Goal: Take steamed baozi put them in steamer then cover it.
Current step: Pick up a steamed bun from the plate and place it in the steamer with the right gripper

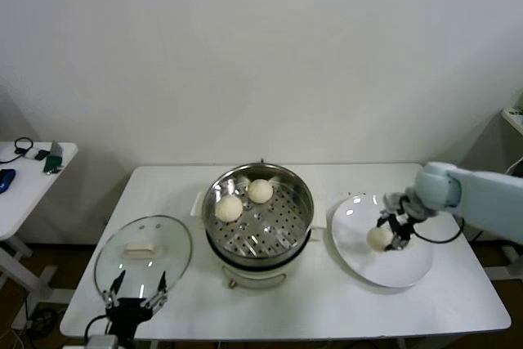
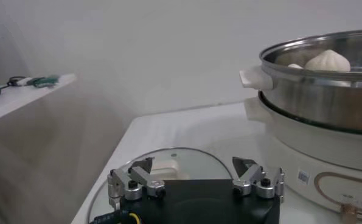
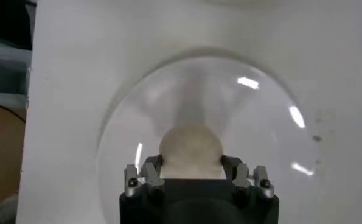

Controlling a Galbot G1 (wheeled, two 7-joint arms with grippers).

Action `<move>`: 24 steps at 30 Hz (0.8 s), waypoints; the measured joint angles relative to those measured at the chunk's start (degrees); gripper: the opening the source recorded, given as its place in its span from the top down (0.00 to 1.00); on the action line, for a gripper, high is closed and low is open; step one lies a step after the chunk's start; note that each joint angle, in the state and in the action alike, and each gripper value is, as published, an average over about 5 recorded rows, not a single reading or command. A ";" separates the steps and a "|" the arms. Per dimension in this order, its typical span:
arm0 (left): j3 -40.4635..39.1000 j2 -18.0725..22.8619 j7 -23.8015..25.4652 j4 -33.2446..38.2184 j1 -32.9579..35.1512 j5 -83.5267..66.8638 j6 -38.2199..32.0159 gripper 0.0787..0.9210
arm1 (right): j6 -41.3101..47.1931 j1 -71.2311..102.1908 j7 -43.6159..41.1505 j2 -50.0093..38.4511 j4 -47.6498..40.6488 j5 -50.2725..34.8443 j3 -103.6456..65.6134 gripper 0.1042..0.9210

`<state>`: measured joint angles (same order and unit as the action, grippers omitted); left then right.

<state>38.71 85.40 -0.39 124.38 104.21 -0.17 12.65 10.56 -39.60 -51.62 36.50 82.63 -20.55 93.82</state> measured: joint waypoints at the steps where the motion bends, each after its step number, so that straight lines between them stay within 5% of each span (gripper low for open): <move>1: -0.04 0.01 -0.03 0.01 0.06 0.07 -0.02 0.12 | -1.35 -2.17 -0.64 0.69 0.14 -0.26 0.38 0.31; 13: -0.56 0.32 -0.37 0.56 0.17 0.78 0.18 0.12 | -18.21 -20.13 -5.44 11.82 9.90 0.18 -1.99 0.31; 24: -0.32 0.56 -0.79 1.11 0.46 0.81 0.00 0.12 | -24.39 -16.26 -3.71 21.86 16.62 11.23 -3.25 0.32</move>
<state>38.38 85.96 -1.19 125.48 104.66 0.65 12.65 -13.83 -55.86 -55.33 58.35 99.24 -9.32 90.56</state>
